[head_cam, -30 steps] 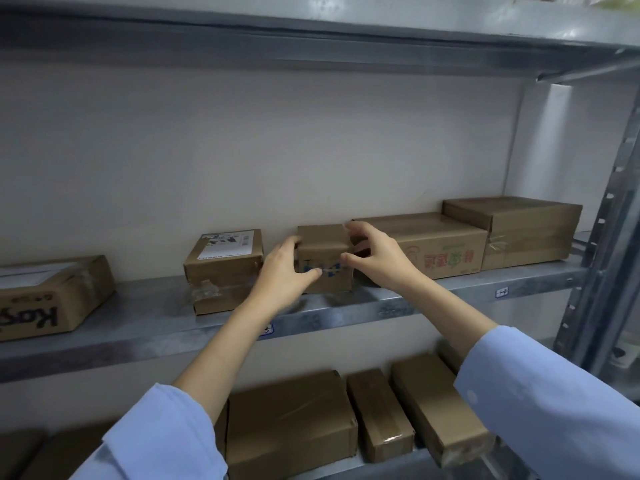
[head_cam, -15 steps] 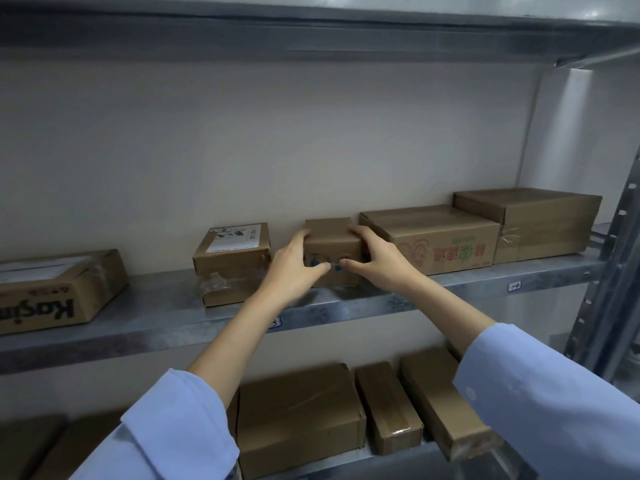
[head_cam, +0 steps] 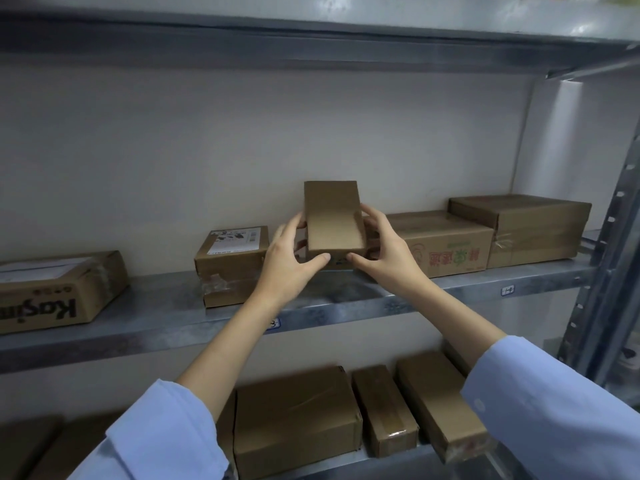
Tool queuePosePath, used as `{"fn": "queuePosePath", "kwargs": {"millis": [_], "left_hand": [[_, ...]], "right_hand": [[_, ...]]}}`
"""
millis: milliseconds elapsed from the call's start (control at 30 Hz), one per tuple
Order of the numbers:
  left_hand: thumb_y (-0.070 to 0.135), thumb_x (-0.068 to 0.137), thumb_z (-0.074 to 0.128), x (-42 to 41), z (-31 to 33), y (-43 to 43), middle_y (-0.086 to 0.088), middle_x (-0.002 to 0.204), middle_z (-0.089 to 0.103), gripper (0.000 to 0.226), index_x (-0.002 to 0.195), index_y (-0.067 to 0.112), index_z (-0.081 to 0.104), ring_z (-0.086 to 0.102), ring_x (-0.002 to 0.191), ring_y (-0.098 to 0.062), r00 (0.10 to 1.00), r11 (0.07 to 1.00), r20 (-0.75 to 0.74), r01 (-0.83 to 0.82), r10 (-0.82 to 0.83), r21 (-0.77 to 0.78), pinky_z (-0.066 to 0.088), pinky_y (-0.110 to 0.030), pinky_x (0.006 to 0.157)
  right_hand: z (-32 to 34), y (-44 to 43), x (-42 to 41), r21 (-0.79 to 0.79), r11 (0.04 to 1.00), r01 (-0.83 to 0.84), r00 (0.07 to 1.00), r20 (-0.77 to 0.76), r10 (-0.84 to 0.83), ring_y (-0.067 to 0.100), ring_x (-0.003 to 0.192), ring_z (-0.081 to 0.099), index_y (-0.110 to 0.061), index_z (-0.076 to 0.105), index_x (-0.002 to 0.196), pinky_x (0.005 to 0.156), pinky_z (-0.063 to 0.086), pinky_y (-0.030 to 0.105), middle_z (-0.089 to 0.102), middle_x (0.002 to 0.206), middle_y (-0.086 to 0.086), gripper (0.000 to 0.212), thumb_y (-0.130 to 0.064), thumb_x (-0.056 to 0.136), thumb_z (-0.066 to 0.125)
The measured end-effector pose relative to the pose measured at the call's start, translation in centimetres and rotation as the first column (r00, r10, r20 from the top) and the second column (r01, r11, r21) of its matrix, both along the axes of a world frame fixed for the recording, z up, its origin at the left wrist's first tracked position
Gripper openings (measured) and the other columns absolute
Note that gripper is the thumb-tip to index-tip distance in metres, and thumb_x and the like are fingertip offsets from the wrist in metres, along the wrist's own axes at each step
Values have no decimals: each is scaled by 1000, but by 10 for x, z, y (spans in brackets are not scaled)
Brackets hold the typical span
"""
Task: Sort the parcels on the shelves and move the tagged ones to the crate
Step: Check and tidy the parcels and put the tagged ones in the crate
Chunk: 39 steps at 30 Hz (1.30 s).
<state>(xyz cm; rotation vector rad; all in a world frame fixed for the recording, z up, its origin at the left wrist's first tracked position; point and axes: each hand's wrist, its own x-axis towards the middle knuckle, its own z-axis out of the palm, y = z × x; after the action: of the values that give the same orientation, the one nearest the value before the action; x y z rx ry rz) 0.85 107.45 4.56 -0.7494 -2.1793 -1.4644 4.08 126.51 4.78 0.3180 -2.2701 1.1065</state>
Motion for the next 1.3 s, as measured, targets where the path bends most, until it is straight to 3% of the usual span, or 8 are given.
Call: {"fn": "queuePosePath", "kwargs": {"millis": [233,433,567,733,867,1033,1167,1300], "left_hand": [[29,80,79,1,1,-5,-3,133,37,87,152,20,30,39,130,-16,999,998,39,-28,31,-58,41,-46,109],[28,79,80,4,-1,-8,4,132,37,83,148,26,35,44,123,-10,999,1000,48,-12,12,-12,42,-42,108],[26,79,80,7,-1,-11,11,140,36,73,138,31,36,44,123,-4,1000,1000,28,8,-9,29,41,-39,108],[28,78,81,11,-2,-7,12,143,39,87,144,28,25,43,124,2,1000,999,14,24,-25,41,39,-37,109],[32,78,81,11,0,-5,12,138,32,96,151,37,18,31,107,35,1000,1000,-16,20,-20,12,37,-24,101],[32,80,78,9,2,-6,23,136,41,87,148,39,24,36,130,4,998,998,9,59,-59,20,29,-18,102],[28,80,80,11,0,-8,36,123,42,74,135,37,32,39,114,25,999,998,9,48,-49,38,31,-6,94],[21,79,81,11,0,-11,14,139,44,79,141,24,32,39,132,-3,999,996,5,46,-47,72,36,-29,110]], "right_hand": [[2,-1,0,42,999,13,998,53,-15,10,108,48,-20,7,158,98,45,31,37,134,-6,110,-30,77,82],[5,-2,2,-4,999,-51,999,8,51,0,110,53,-24,35,148,96,45,12,42,129,1,83,-23,79,81],[5,-4,6,-87,993,-84,996,-11,83,4,121,50,-18,42,142,103,46,26,49,135,-1,72,-19,81,80],[9,-6,12,-113,991,-70,997,-24,68,-11,114,50,-20,42,141,91,38,4,53,130,-17,71,-25,81,80],[12,-8,18,-80,992,-93,995,-24,92,-2,126,47,-28,33,148,103,41,17,50,137,-15,84,-28,79,82],[9,-8,22,-149,980,-134,991,10,137,4,127,51,-23,36,143,110,42,34,52,139,-8,83,-35,76,83],[7,-6,21,-154,983,-99,993,48,108,4,127,50,-26,39,133,110,42,38,54,136,-8,82,-57,68,78],[5,-5,17,-168,984,-56,996,54,66,10,118,57,-23,42,122,102,48,43,60,126,-4,65,-46,75,80]]}}
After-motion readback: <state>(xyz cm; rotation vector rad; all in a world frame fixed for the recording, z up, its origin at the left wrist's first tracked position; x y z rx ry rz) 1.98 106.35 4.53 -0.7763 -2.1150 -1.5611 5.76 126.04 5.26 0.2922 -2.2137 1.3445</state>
